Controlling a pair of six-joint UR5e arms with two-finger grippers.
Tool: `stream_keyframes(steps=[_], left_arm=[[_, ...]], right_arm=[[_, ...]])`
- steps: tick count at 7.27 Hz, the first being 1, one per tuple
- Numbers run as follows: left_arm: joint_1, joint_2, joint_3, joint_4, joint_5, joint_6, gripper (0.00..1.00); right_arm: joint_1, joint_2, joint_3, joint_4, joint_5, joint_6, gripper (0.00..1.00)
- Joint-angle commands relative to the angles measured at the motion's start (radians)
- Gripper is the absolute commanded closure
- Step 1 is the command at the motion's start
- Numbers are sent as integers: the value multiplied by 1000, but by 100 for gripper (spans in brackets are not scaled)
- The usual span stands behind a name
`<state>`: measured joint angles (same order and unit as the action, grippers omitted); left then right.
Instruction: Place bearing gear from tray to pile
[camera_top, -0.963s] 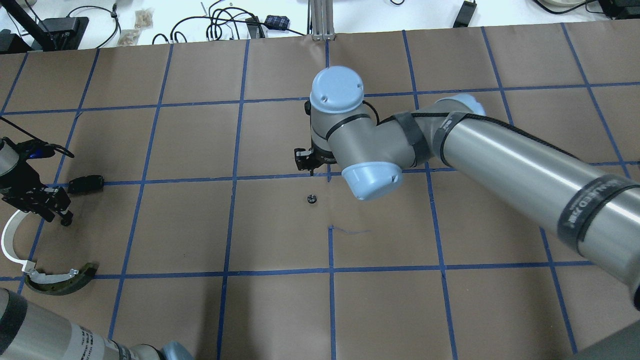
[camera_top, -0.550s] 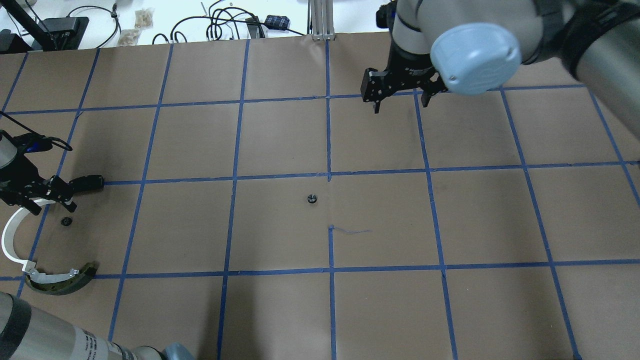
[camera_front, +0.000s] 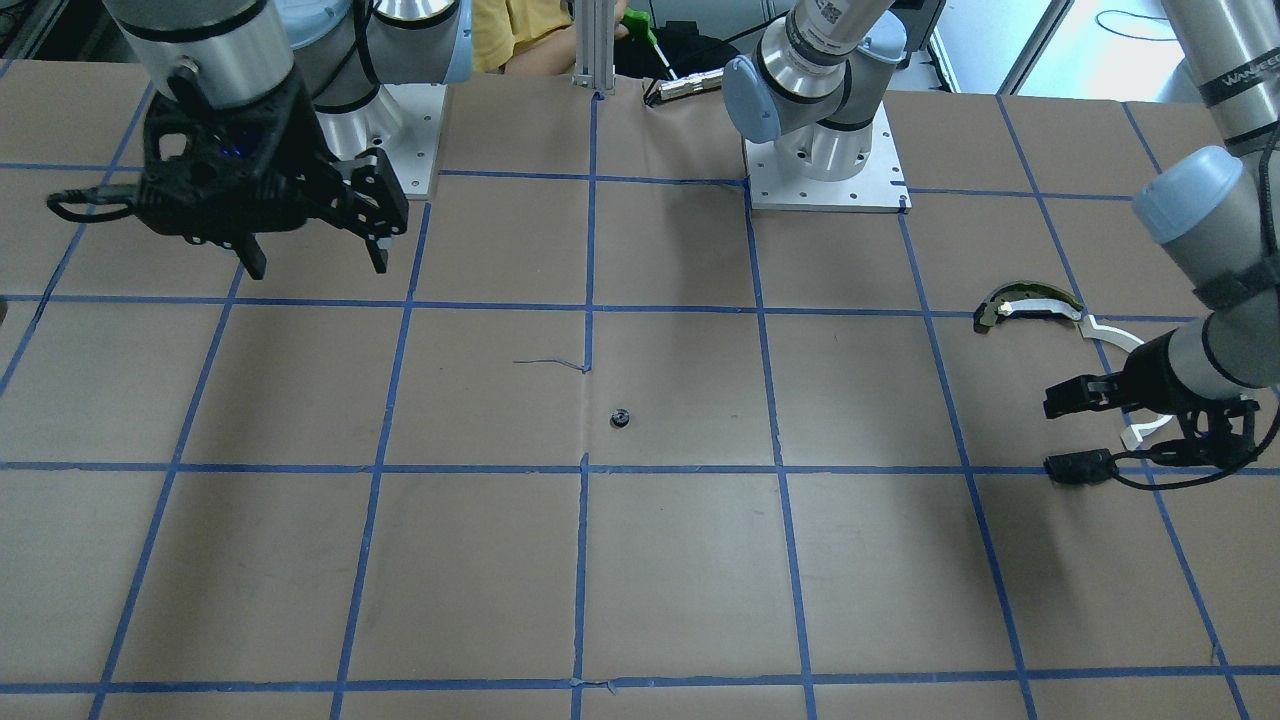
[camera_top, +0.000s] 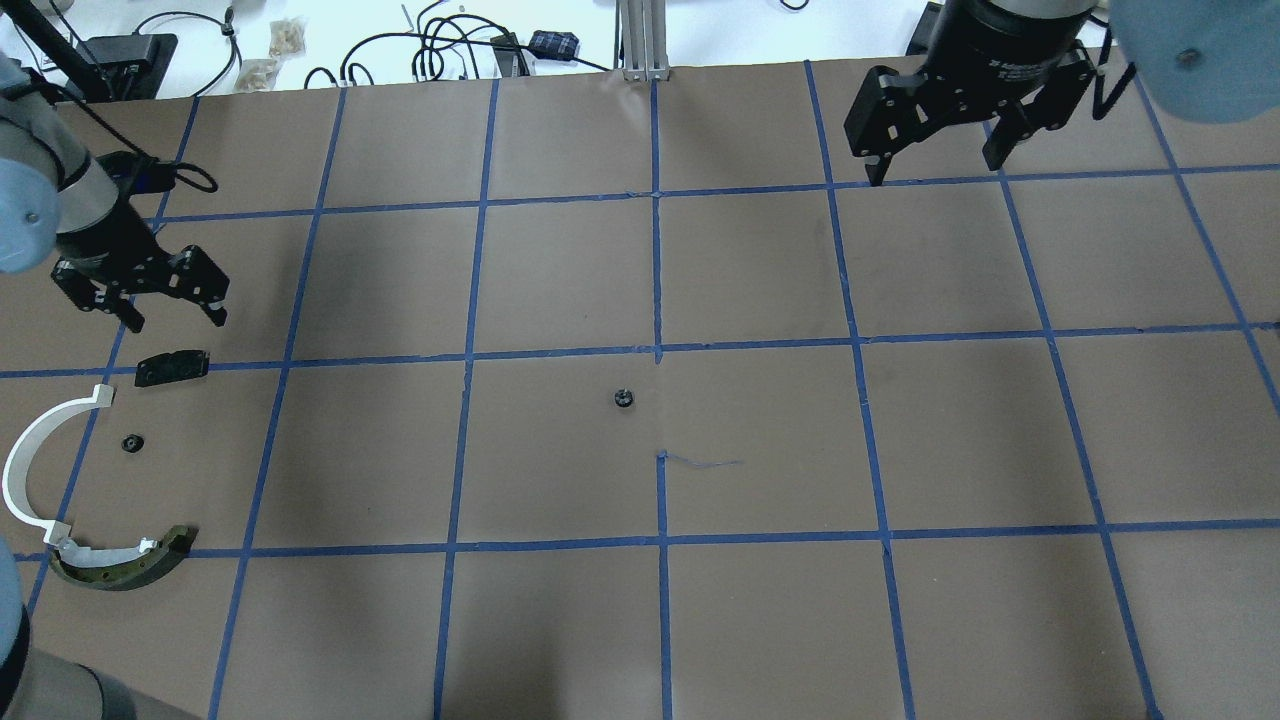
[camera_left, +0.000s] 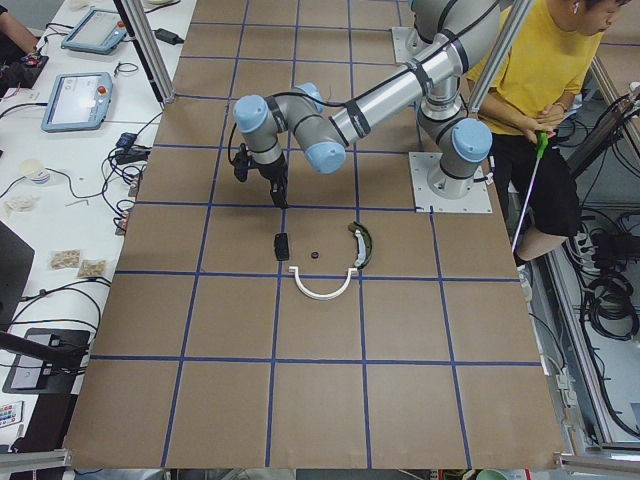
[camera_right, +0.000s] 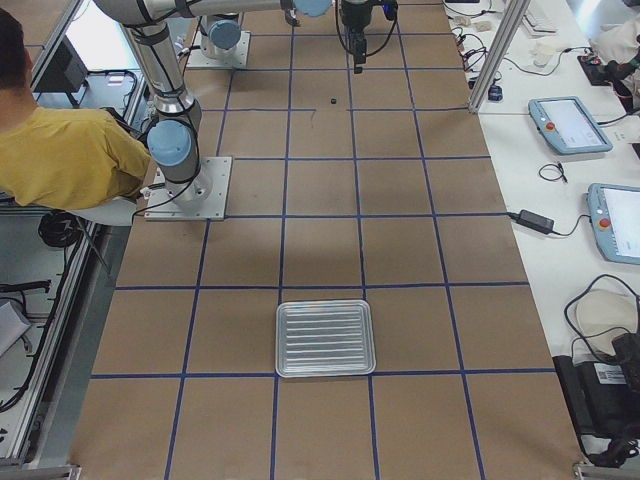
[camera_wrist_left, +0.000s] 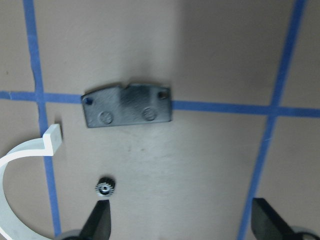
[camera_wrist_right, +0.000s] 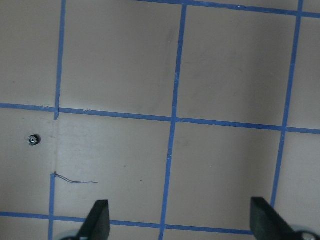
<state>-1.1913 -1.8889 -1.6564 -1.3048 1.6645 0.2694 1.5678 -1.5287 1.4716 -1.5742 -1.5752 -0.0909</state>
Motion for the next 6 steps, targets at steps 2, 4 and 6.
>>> stream_keyframes(steps=[2,4,6], left_arm=[[-337,-8,-5,7,-69,-361,0],[-500,-47,-29,118,-112,-496,0],[-569,-106,-40,199,-135,-501,0]], right_arm=[[-43,-5,38,0,0,-9,0],[0,-8,55,-1,-87,8,0],[32,-5,55,-3,-63,36,0]])
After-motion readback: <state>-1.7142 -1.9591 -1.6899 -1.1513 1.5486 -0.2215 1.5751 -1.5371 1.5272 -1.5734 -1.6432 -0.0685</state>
